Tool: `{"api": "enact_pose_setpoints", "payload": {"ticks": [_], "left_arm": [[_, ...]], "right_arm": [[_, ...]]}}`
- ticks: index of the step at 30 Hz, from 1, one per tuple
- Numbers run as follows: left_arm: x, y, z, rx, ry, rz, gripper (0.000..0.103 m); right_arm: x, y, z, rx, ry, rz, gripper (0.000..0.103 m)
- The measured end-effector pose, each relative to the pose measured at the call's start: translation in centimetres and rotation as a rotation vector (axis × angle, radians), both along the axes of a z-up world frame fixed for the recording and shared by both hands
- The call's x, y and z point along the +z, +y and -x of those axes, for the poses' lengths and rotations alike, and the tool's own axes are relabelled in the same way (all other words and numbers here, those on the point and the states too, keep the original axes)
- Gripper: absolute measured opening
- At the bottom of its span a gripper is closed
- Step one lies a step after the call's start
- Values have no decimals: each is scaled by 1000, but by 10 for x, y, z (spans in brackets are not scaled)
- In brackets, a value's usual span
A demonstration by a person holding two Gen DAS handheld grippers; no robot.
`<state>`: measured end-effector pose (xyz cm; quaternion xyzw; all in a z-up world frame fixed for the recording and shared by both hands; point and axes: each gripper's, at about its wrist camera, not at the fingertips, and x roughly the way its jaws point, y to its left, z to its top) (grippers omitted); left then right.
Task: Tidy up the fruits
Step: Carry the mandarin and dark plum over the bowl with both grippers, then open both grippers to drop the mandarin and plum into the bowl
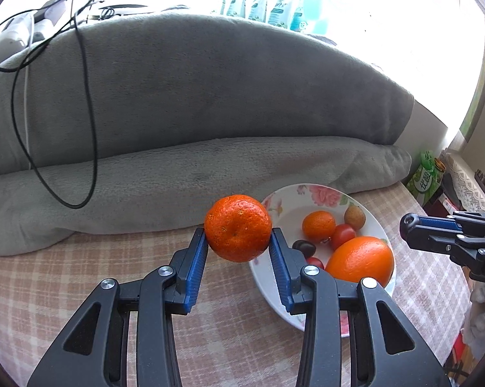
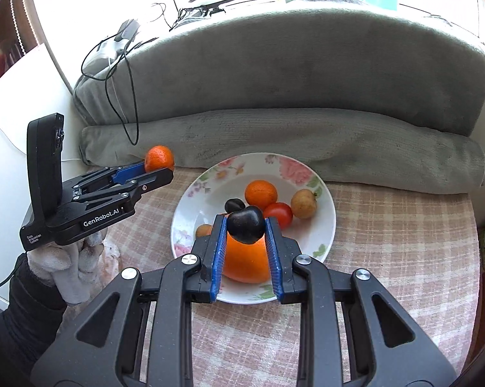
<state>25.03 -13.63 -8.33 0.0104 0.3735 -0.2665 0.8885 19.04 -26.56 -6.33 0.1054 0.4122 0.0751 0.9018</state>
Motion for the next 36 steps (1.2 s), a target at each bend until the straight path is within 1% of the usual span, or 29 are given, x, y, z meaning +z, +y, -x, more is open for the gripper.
{"api": "enact_pose_setpoints", "payload": {"ticks": [9,17,34,36], "left_arm": [[0,-20,2,-34,3,-17,37],[0,-30,3,-57,4,-27,37],[2,-35,5,-72,4,-39,38],[2,-35,6,-73,2,-41,39]], "right_arm": [[-11,-18,-11,-32,23,-2,25],[-19,-23,-18,-33,43,-4,25],[-20,-23,-19,-26,35,2,25],[-19,-23,-19,-26,34,6,27]]}}
